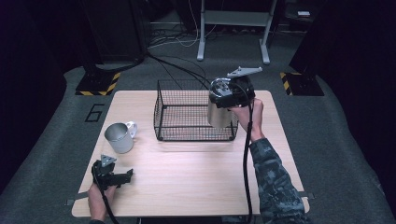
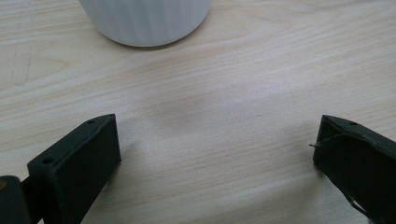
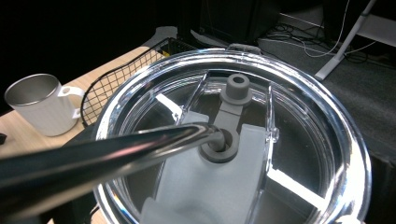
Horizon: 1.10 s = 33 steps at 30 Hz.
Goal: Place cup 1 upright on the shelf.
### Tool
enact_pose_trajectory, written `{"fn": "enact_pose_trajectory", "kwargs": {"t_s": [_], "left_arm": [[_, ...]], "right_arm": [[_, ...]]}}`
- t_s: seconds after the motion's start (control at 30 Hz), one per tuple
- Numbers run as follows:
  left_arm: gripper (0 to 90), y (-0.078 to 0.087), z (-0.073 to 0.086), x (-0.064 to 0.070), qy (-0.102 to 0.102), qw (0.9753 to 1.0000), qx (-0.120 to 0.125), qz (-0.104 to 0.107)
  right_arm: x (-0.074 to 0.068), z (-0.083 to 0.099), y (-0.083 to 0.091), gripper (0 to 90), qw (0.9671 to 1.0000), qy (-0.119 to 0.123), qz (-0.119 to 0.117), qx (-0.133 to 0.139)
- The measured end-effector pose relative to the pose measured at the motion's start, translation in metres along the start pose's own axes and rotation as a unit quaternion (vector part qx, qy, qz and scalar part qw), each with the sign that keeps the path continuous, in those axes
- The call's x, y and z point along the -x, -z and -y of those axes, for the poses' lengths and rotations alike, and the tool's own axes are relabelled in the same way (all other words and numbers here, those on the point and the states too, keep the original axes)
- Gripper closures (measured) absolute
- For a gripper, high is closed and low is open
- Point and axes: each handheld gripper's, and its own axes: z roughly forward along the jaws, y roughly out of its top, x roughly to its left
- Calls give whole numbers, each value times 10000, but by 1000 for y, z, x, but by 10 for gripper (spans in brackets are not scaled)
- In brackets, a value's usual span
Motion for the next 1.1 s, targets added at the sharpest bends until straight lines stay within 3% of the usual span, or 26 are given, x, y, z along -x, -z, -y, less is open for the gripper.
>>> {"fn": "enact_pose_trajectory", "kwargs": {"t_s": [0.67, 0.7, 1.1], "left_arm": [[4, 0, 0, 0, -1, 10000, -22, 16], [4, 0, 0, 0, -3, 10000, -23, 16], [4, 0, 0, 0, 4, 10000, 1, -1]], "right_arm": [[15, 4, -32, 34, 9997, -149, 170, -117], [17, 5, -33, 34, 9997, -73, 171, -134], [25, 10, -56, 34, 9988, -237, 316, -305]]}}
